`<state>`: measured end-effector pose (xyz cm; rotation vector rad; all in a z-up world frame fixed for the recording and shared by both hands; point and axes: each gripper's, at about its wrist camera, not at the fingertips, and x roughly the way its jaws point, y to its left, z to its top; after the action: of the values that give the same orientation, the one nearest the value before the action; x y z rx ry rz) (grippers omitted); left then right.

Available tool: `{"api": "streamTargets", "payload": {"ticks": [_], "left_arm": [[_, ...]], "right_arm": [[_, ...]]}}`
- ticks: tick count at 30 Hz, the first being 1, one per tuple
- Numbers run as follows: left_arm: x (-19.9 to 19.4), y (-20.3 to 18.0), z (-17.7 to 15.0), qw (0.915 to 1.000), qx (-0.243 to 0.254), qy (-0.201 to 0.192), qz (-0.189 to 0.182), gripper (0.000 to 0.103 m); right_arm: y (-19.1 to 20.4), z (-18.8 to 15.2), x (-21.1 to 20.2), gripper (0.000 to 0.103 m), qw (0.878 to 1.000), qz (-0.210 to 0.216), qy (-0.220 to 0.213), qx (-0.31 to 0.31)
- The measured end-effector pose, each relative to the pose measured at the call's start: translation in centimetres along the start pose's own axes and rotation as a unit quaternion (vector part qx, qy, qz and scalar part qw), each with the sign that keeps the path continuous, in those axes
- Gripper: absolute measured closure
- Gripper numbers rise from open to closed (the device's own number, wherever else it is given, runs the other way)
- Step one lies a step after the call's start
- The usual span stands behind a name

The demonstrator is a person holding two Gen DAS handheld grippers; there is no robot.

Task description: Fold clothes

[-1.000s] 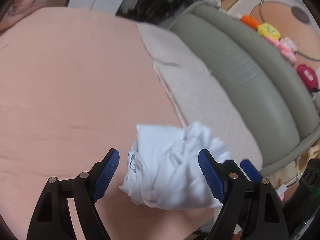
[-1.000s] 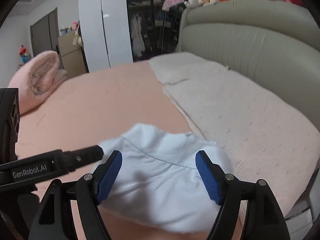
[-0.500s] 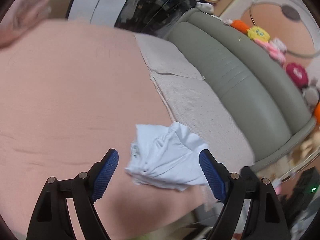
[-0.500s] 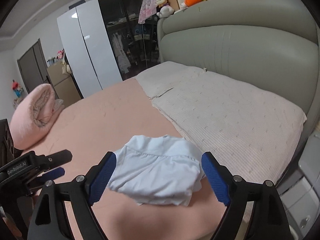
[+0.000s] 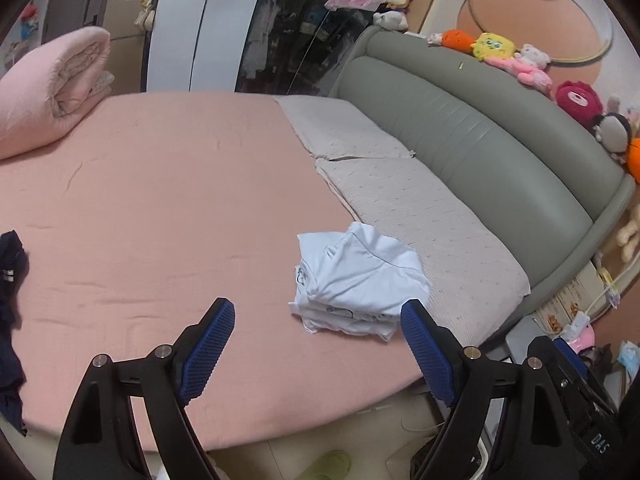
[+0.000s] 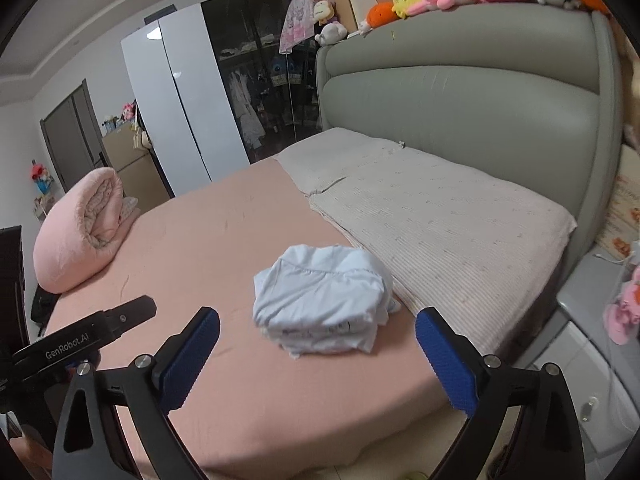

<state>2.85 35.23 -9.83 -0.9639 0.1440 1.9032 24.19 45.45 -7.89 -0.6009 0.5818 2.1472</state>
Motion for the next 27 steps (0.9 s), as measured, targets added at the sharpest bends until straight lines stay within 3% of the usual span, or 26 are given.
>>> {"api": "streamTargets", "payload": {"ticks": [7, 17, 23, 27], "left_arm": [[-3.8, -1.9, -1.6, 0.9996, 0.02, -0.019, -0.008, 0.018], [-9.2, -5.4, -6.0, 0.9928, 0.094, -0.057, 0.048, 0.018], [-10.9, -3.7, -8.0, 0.9949, 0.084, -0.056, 0.006, 0.018], [-11.3, -2.8, -9.1, 0.9954, 0.079, -0.051, 0.017, 0.018]], "right_arm": [[1.6, -1.0, -4.7, 0.004, 0.999, -0.018, -0.008, -0.038], [3.1, -3.2, -10.6, 0.004, 0.996, -0.037, -0.011, -0.078], [4.0, -4.4, -13.1, 0.004, 0.994, -0.046, -0.012, -0.096], [5.4, -5.6, -13.6, 0.004, 0.991, -0.049, -0.011, -0.122]]}}
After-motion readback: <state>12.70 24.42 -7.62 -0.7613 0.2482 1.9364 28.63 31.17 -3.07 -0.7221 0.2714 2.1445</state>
